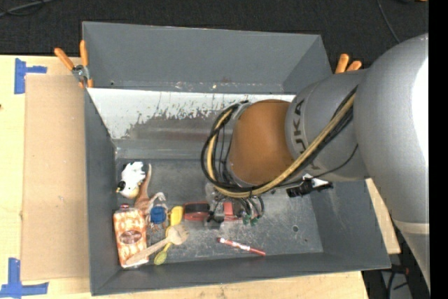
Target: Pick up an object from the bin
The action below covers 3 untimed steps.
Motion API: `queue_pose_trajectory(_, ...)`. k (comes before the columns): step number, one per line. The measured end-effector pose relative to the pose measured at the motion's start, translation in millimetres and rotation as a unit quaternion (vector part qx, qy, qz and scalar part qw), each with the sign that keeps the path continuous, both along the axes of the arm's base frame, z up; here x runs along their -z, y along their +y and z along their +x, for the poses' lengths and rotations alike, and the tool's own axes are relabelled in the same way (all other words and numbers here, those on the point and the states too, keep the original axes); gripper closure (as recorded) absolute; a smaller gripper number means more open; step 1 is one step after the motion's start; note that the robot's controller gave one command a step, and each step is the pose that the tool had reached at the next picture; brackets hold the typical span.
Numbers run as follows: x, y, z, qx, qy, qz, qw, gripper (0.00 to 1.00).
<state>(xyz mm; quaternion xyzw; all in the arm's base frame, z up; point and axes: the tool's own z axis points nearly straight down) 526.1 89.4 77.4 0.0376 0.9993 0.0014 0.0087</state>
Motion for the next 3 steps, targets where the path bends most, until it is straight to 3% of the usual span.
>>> queue_pose_trajectory(1, 0.0, 0.0, 0.0, 0.000, 0.0001, 0.000, 1.0000, 1.00)
queue_pose_trajectory(2, -61.2, -2.3, -17.5, 0.006, 0.0114, -0.001, 0.9999, 1.00)
queue_pose_trajectory(3, -135.2, -14.8, -33.5, -0.001, 0.0130, -0.001, 0.9999, 1.00)
